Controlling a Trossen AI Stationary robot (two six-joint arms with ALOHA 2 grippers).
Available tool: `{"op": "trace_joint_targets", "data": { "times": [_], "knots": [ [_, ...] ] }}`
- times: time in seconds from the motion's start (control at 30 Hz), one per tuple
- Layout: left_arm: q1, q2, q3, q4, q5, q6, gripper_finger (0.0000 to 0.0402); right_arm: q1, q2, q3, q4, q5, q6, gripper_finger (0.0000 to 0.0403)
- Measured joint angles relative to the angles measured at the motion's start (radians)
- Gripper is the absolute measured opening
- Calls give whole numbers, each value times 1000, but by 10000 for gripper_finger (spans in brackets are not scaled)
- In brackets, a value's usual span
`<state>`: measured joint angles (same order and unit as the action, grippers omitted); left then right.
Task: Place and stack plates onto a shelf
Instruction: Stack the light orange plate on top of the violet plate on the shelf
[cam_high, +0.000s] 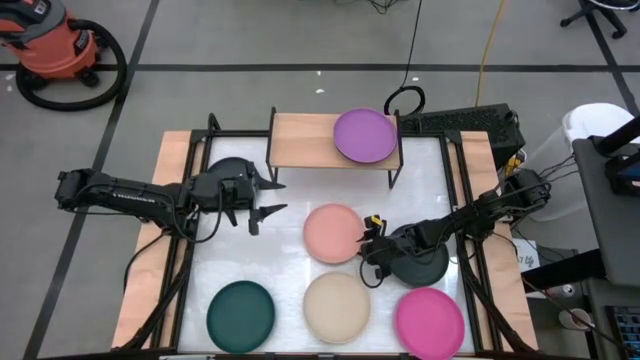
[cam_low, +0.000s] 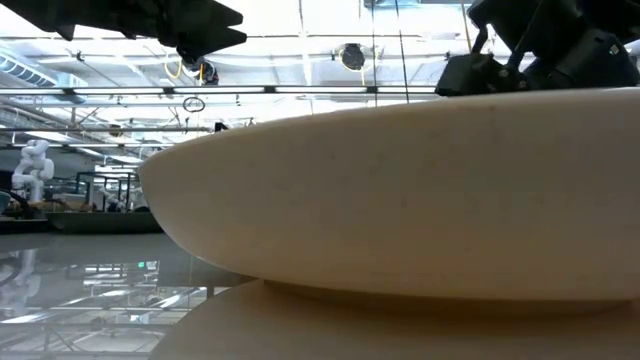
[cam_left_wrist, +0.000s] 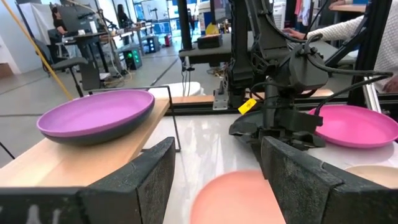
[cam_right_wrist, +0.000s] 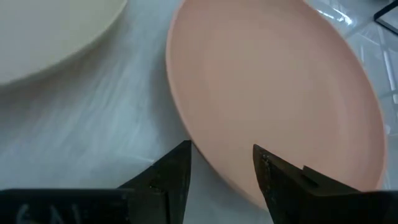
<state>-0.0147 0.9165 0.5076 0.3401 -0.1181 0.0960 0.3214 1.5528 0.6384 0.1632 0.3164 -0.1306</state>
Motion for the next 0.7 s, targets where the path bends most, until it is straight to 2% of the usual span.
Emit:
{"op": "trace_joint_targets", "data": {
  "times": [0.7],
  "knots": [
    [0, 0, 0, -10, 0, -23, 243, 0, 0, 0, -4, -3, 7, 153]
  ]
}}
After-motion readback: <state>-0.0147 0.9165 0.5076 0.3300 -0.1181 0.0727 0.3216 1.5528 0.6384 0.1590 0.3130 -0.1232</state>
